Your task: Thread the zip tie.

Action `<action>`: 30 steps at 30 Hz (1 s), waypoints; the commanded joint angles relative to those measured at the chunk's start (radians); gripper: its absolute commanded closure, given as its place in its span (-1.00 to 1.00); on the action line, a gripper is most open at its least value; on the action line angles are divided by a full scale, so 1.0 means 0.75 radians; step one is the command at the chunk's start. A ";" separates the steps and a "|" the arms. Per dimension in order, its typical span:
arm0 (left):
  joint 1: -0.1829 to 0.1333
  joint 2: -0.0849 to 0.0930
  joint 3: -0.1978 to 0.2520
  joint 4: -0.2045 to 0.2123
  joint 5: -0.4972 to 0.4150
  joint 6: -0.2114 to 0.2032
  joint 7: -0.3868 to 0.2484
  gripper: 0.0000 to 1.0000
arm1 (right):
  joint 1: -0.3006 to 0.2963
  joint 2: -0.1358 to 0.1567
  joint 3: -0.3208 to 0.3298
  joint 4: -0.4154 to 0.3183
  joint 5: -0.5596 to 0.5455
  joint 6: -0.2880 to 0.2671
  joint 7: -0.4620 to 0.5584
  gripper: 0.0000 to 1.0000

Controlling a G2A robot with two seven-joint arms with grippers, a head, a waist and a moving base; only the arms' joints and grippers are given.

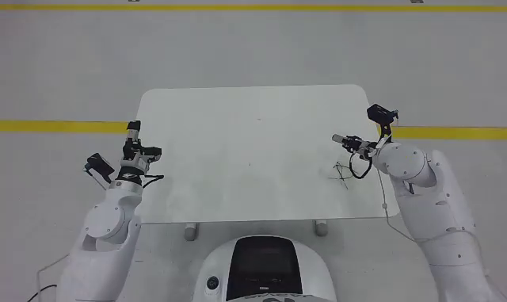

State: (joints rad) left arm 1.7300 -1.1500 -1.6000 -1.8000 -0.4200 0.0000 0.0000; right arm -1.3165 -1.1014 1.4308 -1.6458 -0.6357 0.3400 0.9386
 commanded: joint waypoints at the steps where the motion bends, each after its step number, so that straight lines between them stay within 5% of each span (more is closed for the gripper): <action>1: 0.000 0.000 0.000 0.000 0.000 0.000 0.000 -1.00 | 0.000 0.000 0.000 0.000 0.000 0.000 0.000 -1.00; 8: 0.000 0.000 0.000 0.000 0.000 0.000 0.000 -1.00 | 0.013 0.007 -0.036 -0.015 -0.127 0.000 0.051 -1.00; 19: 0.000 0.000 0.000 0.000 0.000 0.000 0.000 -1.00 | 0.260 -0.006 -0.271 0.132 -0.392 0.000 0.498 -1.00; 30: 0.000 0.000 0.000 0.000 0.000 0.000 0.000 -1.00 | 0.311 -0.019 -0.321 0.213 -0.440 0.000 0.581 -1.00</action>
State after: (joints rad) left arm 1.7300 -1.1500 -1.6000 -1.8000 -0.4200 0.0000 0.0000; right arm -1.0833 -1.1160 1.1899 -1.4861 -0.9662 0.3400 1.3741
